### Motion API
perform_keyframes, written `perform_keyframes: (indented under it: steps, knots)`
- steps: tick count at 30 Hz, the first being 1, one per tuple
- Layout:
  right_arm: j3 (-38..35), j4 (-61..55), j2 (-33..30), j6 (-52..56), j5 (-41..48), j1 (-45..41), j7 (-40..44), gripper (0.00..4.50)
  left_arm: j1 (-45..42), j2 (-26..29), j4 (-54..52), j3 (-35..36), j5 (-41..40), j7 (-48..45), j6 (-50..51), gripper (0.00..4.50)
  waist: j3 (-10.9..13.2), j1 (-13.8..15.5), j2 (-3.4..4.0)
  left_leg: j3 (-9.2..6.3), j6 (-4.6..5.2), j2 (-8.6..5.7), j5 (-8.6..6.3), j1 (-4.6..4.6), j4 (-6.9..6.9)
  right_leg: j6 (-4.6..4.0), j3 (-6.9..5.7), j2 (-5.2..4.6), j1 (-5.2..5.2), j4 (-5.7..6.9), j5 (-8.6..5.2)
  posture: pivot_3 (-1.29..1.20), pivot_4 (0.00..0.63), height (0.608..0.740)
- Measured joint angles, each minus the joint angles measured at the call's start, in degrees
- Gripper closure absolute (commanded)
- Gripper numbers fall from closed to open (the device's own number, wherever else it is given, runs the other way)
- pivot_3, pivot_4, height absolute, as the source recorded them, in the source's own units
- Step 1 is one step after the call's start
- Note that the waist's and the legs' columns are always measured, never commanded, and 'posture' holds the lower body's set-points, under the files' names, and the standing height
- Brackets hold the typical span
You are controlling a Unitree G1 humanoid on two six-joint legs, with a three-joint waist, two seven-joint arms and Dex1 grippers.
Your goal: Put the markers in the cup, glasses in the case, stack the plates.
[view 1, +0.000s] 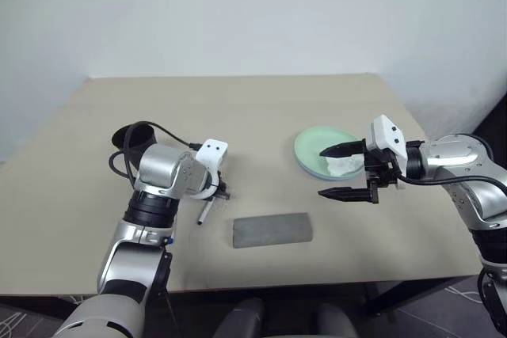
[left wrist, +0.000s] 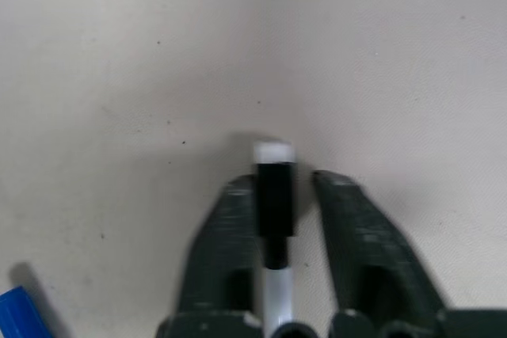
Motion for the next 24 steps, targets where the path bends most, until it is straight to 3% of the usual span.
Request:
perform_keyframes:
  steps: [12,15,18,24]
  knots:
    - [0.00,-0.14,0.22,0.06,0.00,0.00,-0.29,0.00,-0.23,3.97,-2.77,-5.97,-0.51,-4.87,-0.50,4.39,0.01,-0.04,-0.02,0.04,0.00,0.00,0.00,-0.03,-0.02,0.00,0.04,0.00,-0.05,-0.01,0.00,0.00,0.000,0.683]
    - [0.00,-0.17,0.34,0.07,-0.01,-0.01,-0.31,0.00,-0.25,4.86,-6.85,-6.28,-0.51,-9.63,-7.38,4.39,0.02,0.13,-0.03,0.02,0.00,0.00,0.00,-0.06,0.00,-0.03,0.00,-0.02,-0.05,-0.02,0.01,0.00,0.000,0.683]
    - [0.00,-0.25,0.56,0.08,-0.01,-0.02,-0.31,0.00,-0.47,5.10,-9.39,-4.71,-0.50,-13.16,-15.08,4.39,0.02,0.17,-0.04,0.04,0.00,0.00,0.00,-0.06,0.00,-0.08,0.02,-0.03,-0.04,-0.03,0.04,0.00,0.000,0.683]
    - [-0.01,-0.36,0.56,0.25,0.05,-0.03,-0.25,0.00,-3.76,4.47,-8.95,6.69,0.35,-12.97,-27.29,4.39,0.02,0.00,-0.05,0.03,0.00,0.01,0.00,-0.06,-0.04,-0.07,0.03,-0.01,-0.10,-0.04,0.04,0.00,0.000,0.683]
